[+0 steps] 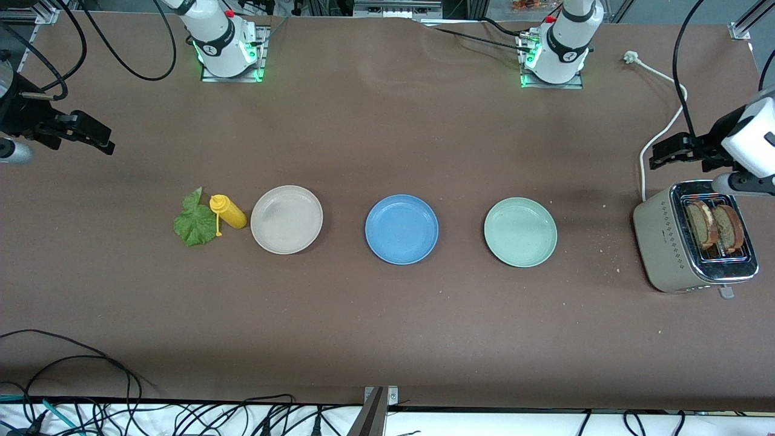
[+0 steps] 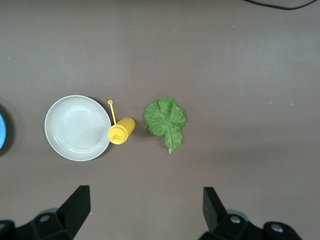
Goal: Make sandwich in blue plate with both arms
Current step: 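Move the left gripper over the toaster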
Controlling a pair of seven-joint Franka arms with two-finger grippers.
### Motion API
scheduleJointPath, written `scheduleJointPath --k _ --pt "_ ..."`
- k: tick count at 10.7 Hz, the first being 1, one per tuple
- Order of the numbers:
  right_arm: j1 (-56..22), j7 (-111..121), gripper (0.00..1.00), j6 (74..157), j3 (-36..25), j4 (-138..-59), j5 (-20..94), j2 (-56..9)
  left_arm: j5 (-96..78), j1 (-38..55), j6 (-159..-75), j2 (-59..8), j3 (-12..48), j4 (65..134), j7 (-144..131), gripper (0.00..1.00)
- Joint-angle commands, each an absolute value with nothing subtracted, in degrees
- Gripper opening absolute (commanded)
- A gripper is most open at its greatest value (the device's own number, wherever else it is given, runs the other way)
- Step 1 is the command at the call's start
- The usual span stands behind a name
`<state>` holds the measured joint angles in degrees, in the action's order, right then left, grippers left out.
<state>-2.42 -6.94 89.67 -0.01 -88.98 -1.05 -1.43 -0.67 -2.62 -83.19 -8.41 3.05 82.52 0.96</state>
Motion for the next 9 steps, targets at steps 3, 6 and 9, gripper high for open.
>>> scheduleJointPath --k 3,6,9 --pt "-2.5 -7.0 1.00 88.9 0.1 -88.0 -0.4 -1.4 -1.3 -3.1 -82.2 -7.1 3.9 81.9 2.9 1.00" --pt "-2.5 -6.9 1.00 88.9 0.1 -87.9 -0.4 -1.4 0.1 -3.0 -82.3 -6.9 4.1 81.9 2.9 1.00" --pt "-2.5 -7.0 1.00 88.9 0.1 -87.9 -0.4 -1.4 1.2 -2.4 -82.8 -7.4 3.8 81.9 2.4 1.00"
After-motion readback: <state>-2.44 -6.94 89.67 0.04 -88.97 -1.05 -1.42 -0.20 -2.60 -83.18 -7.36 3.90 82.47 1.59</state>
